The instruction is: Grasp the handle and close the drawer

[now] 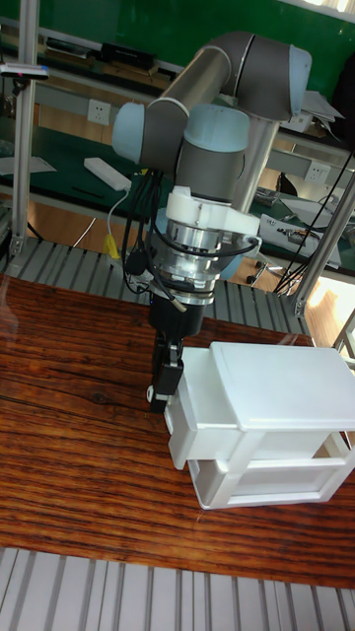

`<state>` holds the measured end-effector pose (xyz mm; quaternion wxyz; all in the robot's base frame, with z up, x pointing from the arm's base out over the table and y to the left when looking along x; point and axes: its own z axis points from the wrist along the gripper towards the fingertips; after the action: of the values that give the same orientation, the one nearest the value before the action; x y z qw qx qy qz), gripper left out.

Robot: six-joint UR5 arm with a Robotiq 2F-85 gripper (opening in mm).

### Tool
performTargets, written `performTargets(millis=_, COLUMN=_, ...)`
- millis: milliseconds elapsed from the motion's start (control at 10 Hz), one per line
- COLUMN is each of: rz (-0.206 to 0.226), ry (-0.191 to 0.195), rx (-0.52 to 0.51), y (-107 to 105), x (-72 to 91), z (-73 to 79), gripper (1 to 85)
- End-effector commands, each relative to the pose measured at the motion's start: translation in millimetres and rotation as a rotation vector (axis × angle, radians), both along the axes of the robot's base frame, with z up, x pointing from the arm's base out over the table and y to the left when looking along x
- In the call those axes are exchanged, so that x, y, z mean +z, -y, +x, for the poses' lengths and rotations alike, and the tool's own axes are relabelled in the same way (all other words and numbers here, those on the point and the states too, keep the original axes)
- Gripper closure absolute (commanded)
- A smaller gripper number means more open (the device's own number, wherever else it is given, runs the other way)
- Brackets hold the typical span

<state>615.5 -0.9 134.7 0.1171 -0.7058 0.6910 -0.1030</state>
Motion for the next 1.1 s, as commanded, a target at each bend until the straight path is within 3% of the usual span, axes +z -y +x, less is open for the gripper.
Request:
performTargets(millis=0, rz=0.001, ry=0.002, rx=-0.022, y=-11, x=3.8, z=0.6, gripper=47.3)
performTargets(millis=1000, rz=-0.001, ry=0.025, rx=-0.087, y=-38, x=1.5, z=-3.4, gripper=48.0)
